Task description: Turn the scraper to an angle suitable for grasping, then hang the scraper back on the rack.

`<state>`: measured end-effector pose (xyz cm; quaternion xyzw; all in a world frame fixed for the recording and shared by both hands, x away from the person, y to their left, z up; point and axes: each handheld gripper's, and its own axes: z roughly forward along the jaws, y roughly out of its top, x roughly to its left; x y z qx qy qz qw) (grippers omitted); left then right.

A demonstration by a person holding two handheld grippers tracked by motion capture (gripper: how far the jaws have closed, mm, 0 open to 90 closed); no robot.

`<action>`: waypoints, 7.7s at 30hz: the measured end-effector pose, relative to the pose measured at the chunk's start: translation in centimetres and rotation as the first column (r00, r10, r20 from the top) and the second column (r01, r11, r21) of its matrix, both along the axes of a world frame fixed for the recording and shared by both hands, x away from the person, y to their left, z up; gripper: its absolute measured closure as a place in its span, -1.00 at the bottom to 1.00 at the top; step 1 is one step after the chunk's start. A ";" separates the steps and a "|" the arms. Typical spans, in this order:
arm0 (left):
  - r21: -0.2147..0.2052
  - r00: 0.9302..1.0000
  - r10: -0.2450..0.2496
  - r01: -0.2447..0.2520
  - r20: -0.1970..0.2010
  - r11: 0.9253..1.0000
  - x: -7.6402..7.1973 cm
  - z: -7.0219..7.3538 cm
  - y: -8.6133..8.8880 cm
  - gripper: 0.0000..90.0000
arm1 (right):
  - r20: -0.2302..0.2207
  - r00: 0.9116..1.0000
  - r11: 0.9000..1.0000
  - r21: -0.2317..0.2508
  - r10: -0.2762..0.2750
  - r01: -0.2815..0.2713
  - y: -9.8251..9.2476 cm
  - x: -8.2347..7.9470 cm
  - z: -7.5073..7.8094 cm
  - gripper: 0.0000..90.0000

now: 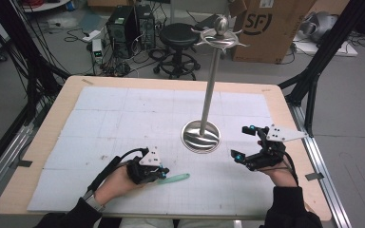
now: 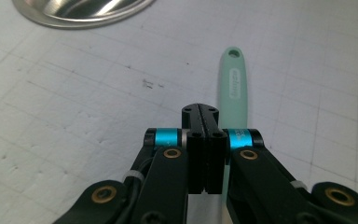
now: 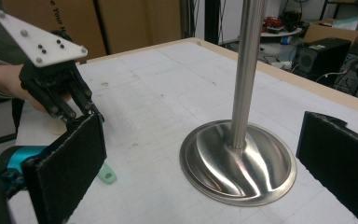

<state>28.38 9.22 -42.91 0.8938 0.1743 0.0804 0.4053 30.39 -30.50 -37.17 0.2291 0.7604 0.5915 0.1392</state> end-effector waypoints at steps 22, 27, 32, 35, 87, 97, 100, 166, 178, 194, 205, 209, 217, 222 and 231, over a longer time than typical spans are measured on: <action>-0.067 0.999 -0.045 0.045 0.008 0.997 0.0 1.9 3.4 -0.18 | -0.001 1.000 1.000 0.018 -0.015 0.015 -0.7 -0.3 0.1 -0.99; -0.038 0.998 -0.054 0.055 0.022 0.998 -0.3 2.2 3.6 -0.36 | -0.006 1.000 0.999 0.032 -0.006 0.006 -0.7 -0.3 -0.1 -0.99; -0.080 0.996 -0.065 0.069 0.055 0.994 -0.8 2.6 4.2 -0.48 | -0.006 1.000 0.999 0.033 0.001 0.000 -0.5 -0.1 -0.1 -0.99; -0.064 0.996 -0.063 0.067 0.063 0.996 -1.0 2.6 4.3 -0.60 | -0.001 1.000 0.999 0.048 -0.001 0.001 -0.5 0.1 0.1 -0.99; 0.456 0.967 -0.109 0.206 -0.230 0.866 1.2 1.8 -1.6 -0.05 | -0.015 0.999 0.998 0.045 0.037 -0.037 0.6 0.9 -0.1 -0.99; 0.538 0.966 -0.111 0.223 -0.233 0.813 0.6 2.2 -2.5 0.43 | -0.018 0.999 0.999 0.043 0.030 -0.029 0.3 0.7 -0.2 -0.99; 0.555 0.963 -0.107 0.231 -0.246 0.800 0.4 2.2 -2.9 0.58 | -0.020 0.999 0.999 0.039 0.032 -0.031 0.4 0.7 -0.2 -0.99; -0.384 0.981 0.183 -0.146 0.060 0.911 4.7 11.1 4.1 0.78 | 0.000 1.000 0.999 0.047 0.002 -0.002 -0.3 -0.1 0.0 -0.99; -0.469 0.982 0.158 -0.093 0.102 0.878 6.5 15.6 3.0 0.78 | 0.004 1.000 0.998 0.061 -0.002 0.002 -0.6 -0.1 0.1 -0.99; -0.476 0.970 0.161 -0.055 0.184 0.877 6.6 19.2 1.2 0.78 | 0.005 1.000 0.998 0.070 0.003 -0.003 -0.6 -0.2 0.1 -0.99; -0.457 0.954 0.184 -0.058 0.237 0.888 6.4 19.6 0.7 0.78 | 0.007 1.000 0.998 0.069 0.003 -0.004 -0.6 -0.3 0.1 -0.99; -0.453 0.950 0.190 -0.060 0.247 0.890 6.3 19.8 0.4 0.78 | 0.005 1.000 0.998 0.069 0.001 -0.002 -0.6 -0.2 0.1 -0.99; -0.447 0.949 0.201 -0.074 0.244 0.892 6.5 19.9 -0.1 0.78 | 0.010 1.000 0.997 0.076 -0.002 0.001 -0.8 -0.3 0.2 -0.99; -0.437 0.949 0.204 -0.081 0.242 0.896 6.7 19.7 -0.5 0.78 | 0.005 1.000 0.997 0.072 0.001 -0.002 -0.8 -0.3 0.1 -0.99; -0.435 0.953 0.217 -0.108 0.211 0.894 7.4 19.1 -1.7 0.78 | 0.008 1.000 0.997 0.075 -0.005 0.004 -0.9 -0.3 0.1 -0.99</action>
